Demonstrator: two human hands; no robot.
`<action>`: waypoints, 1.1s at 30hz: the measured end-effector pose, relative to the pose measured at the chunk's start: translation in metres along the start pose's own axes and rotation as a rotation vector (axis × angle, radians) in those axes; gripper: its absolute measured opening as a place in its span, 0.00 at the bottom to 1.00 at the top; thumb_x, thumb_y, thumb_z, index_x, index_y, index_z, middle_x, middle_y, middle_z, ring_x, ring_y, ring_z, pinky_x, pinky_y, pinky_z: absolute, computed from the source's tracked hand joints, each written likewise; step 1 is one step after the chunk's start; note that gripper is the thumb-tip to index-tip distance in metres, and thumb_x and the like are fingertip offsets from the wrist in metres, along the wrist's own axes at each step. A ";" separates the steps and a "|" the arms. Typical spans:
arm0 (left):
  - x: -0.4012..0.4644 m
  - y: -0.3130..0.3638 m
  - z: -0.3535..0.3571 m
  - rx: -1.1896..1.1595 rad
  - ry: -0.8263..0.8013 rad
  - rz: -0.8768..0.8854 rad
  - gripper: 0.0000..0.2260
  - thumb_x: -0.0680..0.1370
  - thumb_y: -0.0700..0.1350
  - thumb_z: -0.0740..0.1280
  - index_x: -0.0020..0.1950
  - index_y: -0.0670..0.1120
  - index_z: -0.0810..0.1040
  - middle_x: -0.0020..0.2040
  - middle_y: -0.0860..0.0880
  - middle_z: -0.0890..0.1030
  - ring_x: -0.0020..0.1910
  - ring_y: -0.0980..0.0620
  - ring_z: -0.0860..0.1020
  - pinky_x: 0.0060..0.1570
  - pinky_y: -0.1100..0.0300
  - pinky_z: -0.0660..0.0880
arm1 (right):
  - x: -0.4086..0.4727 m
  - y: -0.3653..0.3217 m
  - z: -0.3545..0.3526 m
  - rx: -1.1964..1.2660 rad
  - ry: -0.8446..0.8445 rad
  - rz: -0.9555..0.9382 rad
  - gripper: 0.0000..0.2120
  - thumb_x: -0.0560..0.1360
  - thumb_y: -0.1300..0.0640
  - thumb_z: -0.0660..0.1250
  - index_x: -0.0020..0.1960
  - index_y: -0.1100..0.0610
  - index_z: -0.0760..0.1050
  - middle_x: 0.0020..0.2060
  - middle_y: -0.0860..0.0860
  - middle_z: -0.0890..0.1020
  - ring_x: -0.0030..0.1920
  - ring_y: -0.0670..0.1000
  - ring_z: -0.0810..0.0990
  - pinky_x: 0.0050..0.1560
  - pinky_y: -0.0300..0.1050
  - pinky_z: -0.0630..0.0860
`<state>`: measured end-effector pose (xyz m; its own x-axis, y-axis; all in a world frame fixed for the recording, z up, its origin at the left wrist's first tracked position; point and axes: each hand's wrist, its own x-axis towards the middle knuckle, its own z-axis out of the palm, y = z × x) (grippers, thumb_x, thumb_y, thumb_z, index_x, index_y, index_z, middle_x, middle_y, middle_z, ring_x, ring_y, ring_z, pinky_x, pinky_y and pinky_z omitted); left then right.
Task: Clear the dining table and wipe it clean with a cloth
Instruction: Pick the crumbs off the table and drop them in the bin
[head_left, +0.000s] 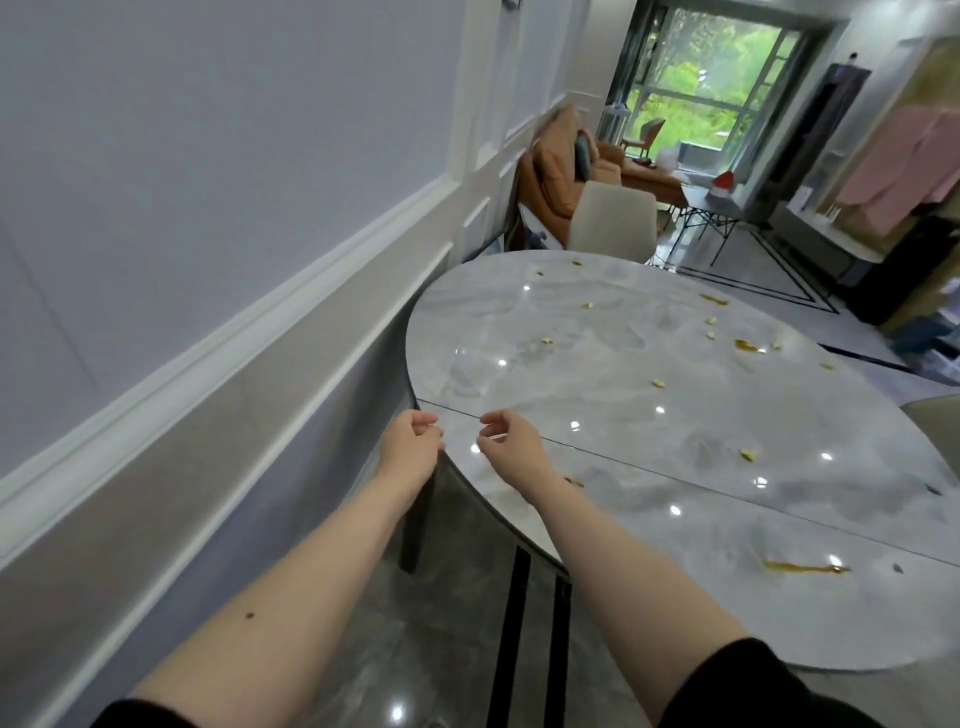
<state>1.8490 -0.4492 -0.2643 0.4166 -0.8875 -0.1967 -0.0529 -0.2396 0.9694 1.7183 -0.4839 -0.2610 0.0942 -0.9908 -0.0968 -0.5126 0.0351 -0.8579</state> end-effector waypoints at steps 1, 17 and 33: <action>0.025 0.005 0.011 0.021 0.009 -0.005 0.08 0.79 0.39 0.59 0.56 0.45 0.74 0.52 0.46 0.78 0.47 0.50 0.78 0.50 0.54 0.76 | 0.029 0.000 -0.002 0.006 -0.010 -0.009 0.13 0.74 0.63 0.65 0.59 0.59 0.73 0.47 0.51 0.78 0.44 0.50 0.77 0.40 0.34 0.70; 0.215 0.052 0.146 0.168 -0.092 -0.025 0.08 0.78 0.36 0.58 0.54 0.43 0.73 0.51 0.44 0.78 0.40 0.53 0.77 0.40 0.60 0.74 | 0.247 0.045 -0.075 0.061 0.083 0.129 0.13 0.74 0.65 0.64 0.58 0.61 0.74 0.46 0.52 0.77 0.42 0.50 0.75 0.42 0.39 0.71; 0.400 0.019 0.318 0.580 -0.546 0.221 0.17 0.77 0.40 0.61 0.65 0.45 0.74 0.59 0.43 0.78 0.56 0.43 0.77 0.57 0.52 0.74 | 0.381 0.124 -0.105 -0.061 0.335 0.378 0.15 0.74 0.65 0.62 0.60 0.60 0.73 0.51 0.52 0.76 0.44 0.48 0.74 0.47 0.38 0.71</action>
<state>1.7263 -0.9336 -0.3708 -0.1504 -0.9684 -0.1989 -0.6041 -0.0693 0.7939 1.6009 -0.8704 -0.3514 -0.3816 -0.8979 -0.2194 -0.5078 0.4019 -0.7620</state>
